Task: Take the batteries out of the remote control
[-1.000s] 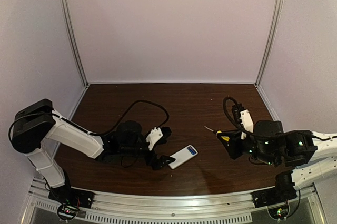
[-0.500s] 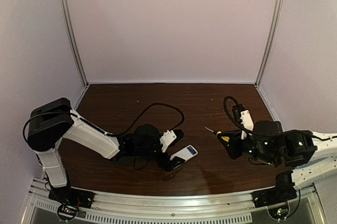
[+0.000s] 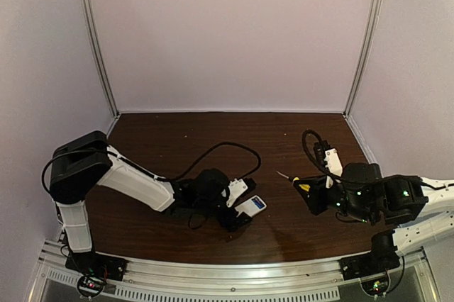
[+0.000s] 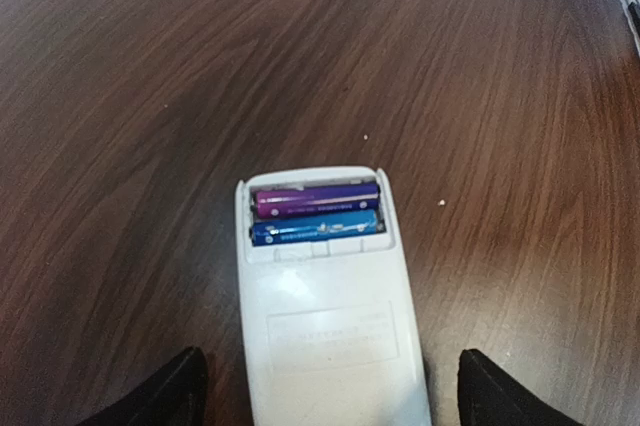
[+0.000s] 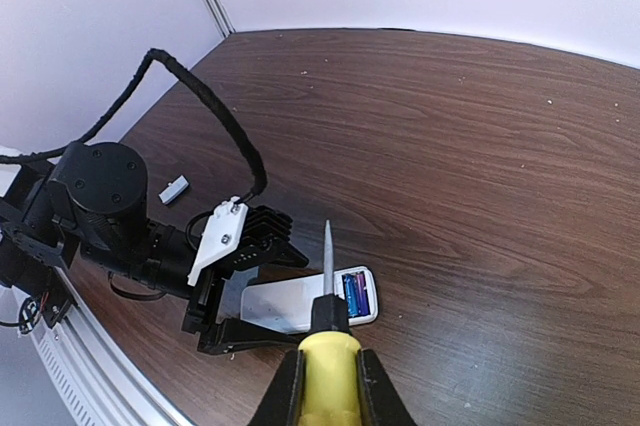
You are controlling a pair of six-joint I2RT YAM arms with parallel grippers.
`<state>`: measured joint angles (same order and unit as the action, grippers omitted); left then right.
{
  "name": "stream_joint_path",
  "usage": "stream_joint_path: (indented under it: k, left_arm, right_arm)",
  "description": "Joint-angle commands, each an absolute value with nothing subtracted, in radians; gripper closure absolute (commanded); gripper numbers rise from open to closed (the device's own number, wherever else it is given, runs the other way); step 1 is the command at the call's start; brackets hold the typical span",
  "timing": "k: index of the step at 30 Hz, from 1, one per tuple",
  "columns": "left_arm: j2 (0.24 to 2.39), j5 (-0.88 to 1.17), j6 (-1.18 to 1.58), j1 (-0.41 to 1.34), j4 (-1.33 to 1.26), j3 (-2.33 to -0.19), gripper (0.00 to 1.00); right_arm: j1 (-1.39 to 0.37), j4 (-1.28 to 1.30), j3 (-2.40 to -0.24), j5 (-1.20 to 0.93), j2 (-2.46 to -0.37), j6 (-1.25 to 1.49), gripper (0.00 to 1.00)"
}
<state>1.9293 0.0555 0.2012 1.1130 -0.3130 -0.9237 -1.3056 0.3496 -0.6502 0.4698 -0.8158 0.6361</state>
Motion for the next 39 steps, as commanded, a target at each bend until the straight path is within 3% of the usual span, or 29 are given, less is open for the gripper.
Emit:
stream_joint_path:
  k: [1,4,9,14,18,23,25,27,39]
  left_arm:
    - [1.952,0.045,0.208,1.121,-0.240,-0.957,0.13]
    - [1.971,0.031,0.209,1.121,-0.214,-0.973,0.20]
    - [1.985,0.036,0.191,1.121,-0.197,-0.989,0.47]
    - [1.981,0.017,0.142,1.121,-0.188,-0.986,0.68]
    - [1.952,0.017,0.058,1.122,-0.224,-0.952,0.78]
    - [1.887,-0.036,-0.078,1.125,-0.332,-0.857,0.84]
    - [1.864,-0.046,-0.136,1.129,-0.372,-0.829,0.89]
    - [1.850,-0.061,-0.183,1.128,-0.380,-0.822,1.00]
    - [1.842,-0.239,-0.285,1.129,-0.435,-0.850,1.00]
  right_arm:
    - [-1.304,0.370,-0.674,0.470,-0.799,0.647,1.00]
    - [-1.304,0.370,-0.674,0.467,-0.795,0.648,1.00]
    - [-1.305,0.372,-0.673,0.465,-0.789,0.647,1.00]
    - [-1.304,0.380,-0.674,0.469,-0.786,0.643,1.00]
    - [-1.303,0.405,-0.687,0.475,-0.772,0.633,1.00]
    - [-1.304,0.468,-0.725,0.467,-0.752,0.607,1.00]
    - [-1.304,0.499,-0.745,0.457,-0.752,0.596,1.00]
    - [-1.303,0.523,-0.763,0.448,-0.751,0.584,1.00]
    - [-1.303,0.627,-0.872,0.441,-0.809,0.562,1.00]
